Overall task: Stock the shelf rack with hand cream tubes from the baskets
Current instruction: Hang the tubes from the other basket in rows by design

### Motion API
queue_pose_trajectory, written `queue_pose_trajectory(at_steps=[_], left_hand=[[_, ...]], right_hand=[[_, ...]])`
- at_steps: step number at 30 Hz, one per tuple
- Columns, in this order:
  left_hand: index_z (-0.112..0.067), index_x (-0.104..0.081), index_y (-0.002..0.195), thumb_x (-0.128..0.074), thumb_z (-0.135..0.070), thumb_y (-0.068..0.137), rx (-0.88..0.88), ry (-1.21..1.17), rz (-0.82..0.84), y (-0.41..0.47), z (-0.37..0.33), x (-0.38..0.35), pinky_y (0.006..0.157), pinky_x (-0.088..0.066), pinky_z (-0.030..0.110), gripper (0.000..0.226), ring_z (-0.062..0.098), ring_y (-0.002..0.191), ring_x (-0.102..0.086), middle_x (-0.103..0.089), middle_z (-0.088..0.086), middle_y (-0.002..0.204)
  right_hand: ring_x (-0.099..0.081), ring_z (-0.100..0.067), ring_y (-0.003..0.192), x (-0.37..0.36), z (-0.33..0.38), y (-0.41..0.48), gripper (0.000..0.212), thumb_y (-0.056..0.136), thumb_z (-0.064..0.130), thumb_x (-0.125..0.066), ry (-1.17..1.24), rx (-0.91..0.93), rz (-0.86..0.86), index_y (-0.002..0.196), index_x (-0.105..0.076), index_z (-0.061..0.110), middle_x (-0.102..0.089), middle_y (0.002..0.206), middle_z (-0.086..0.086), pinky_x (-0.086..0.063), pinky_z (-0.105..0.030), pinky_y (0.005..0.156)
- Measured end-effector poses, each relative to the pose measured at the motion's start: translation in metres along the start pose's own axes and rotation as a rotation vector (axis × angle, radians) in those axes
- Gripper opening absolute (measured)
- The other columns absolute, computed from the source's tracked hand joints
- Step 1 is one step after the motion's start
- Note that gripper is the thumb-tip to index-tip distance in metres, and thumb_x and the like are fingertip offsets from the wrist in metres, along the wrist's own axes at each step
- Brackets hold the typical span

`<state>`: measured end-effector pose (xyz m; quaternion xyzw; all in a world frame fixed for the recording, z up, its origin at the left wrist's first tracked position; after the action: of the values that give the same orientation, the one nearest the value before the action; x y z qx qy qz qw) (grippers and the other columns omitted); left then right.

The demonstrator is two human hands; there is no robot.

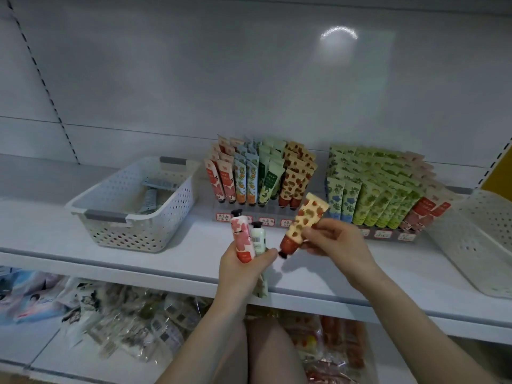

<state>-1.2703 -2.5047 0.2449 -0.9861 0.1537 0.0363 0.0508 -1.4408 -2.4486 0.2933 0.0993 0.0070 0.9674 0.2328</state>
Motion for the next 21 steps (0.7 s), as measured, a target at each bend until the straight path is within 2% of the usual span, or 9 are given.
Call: queue_pose_trajectory(at_steps=[2,3,6,9,11,14,17,21], left_hand=[[-0.013,-0.058,0.08,-0.074,-0.016,0.077,0.022,-0.022,-0.047,0.004,0.004,0.011,0.057,-0.042,0.029,0.016,0.019,0.063,-0.053,-0.059,0.004,0.069],[-0.013,-0.059,0.08,-0.073,-0.015,0.078,0.023,-0.029,-0.065,0.006,0.005,0.016,0.058,-0.042,0.029,0.015,0.018,0.064,-0.054,-0.06,0.002,0.069],[-0.012,-0.059,0.08,-0.072,-0.013,0.078,0.027,-0.067,-0.079,0.009,0.005,0.023,0.057,-0.041,0.028,0.013,0.017,0.064,-0.054,-0.06,0.003,0.069],[-0.011,-0.06,0.08,-0.072,-0.013,0.078,0.041,-0.075,-0.079,0.012,0.008,0.026,0.058,-0.042,0.029,0.012,0.018,0.064,-0.055,-0.061,0.005,0.069],[-0.011,-0.06,0.079,-0.072,-0.012,0.078,0.043,-0.072,-0.078,0.013,0.01,0.026,0.058,-0.043,0.029,0.012,0.017,0.062,-0.055,-0.061,0.003,0.068],[-0.01,-0.06,0.081,-0.072,-0.012,0.078,0.044,-0.068,-0.074,0.014,0.011,0.028,0.057,-0.043,0.028,0.012,0.015,0.061,-0.055,-0.061,0.002,0.066],[-0.01,-0.06,0.081,-0.072,-0.013,0.078,0.042,-0.068,-0.067,0.014,0.011,0.029,0.057,-0.043,0.027,0.012,0.013,0.06,-0.056,-0.061,0.001,0.065],[-0.01,-0.061,0.082,-0.072,-0.014,0.079,0.056,-0.079,-0.064,0.014,0.014,0.031,0.06,-0.044,0.026,0.012,0.012,0.062,-0.058,-0.062,0.001,0.068]], right_hand=[[-0.067,-0.026,0.071,0.027,0.013,0.015,0.009,0.085,0.008,-0.063,-0.203,0.126,-0.198,0.076,-0.063,0.007,-0.07,0.081,-0.016,-0.055,-0.035,0.066],[-0.065,-0.035,0.071,0.039,0.02,0.023,0.013,0.085,0.009,-0.064,-0.301,0.184,-0.294,0.075,-0.062,0.002,-0.068,0.079,-0.021,-0.052,-0.041,0.063],[-0.06,-0.038,0.065,0.055,0.031,0.046,0.022,0.086,0.011,-0.063,-0.411,0.262,-0.41,0.075,-0.052,-0.004,-0.063,0.073,-0.031,-0.041,-0.034,0.054],[-0.058,-0.035,0.067,0.048,0.03,0.063,0.018,0.086,0.008,-0.061,-0.457,0.282,-0.373,0.075,-0.05,-0.001,-0.061,0.07,-0.02,-0.041,-0.027,0.054],[-0.059,-0.026,0.072,0.036,0.029,0.069,0.013,0.087,0.005,-0.061,-0.444,0.289,-0.304,0.079,-0.05,0.003,-0.062,0.075,-0.012,-0.043,-0.021,0.058],[-0.06,-0.021,0.082,0.019,0.026,0.079,0.006,0.087,0.002,-0.059,-0.423,0.306,-0.232,0.088,-0.053,0.005,-0.065,0.091,-0.012,-0.045,-0.029,0.068],[-0.063,-0.027,0.085,0.015,0.028,0.091,0.005,0.089,0.003,-0.056,-0.4,0.307,-0.242,0.093,-0.058,0.001,-0.067,0.093,-0.017,-0.05,-0.036,0.073],[-0.065,-0.028,0.086,0.007,0.03,0.102,0.007,0.091,0.003,-0.053,-0.368,0.285,-0.207,0.095,-0.059,0.005,-0.067,0.093,-0.014,-0.053,-0.043,0.08]])
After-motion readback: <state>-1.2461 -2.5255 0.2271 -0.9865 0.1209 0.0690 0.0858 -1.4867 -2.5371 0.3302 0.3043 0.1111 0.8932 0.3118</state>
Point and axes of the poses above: each hand's wrist, its own y-axis towards the middle knuckle, its own x-axis out of the back of the hand, z = x × y, the point moved 9 cm from there along y, towards the middle knuckle
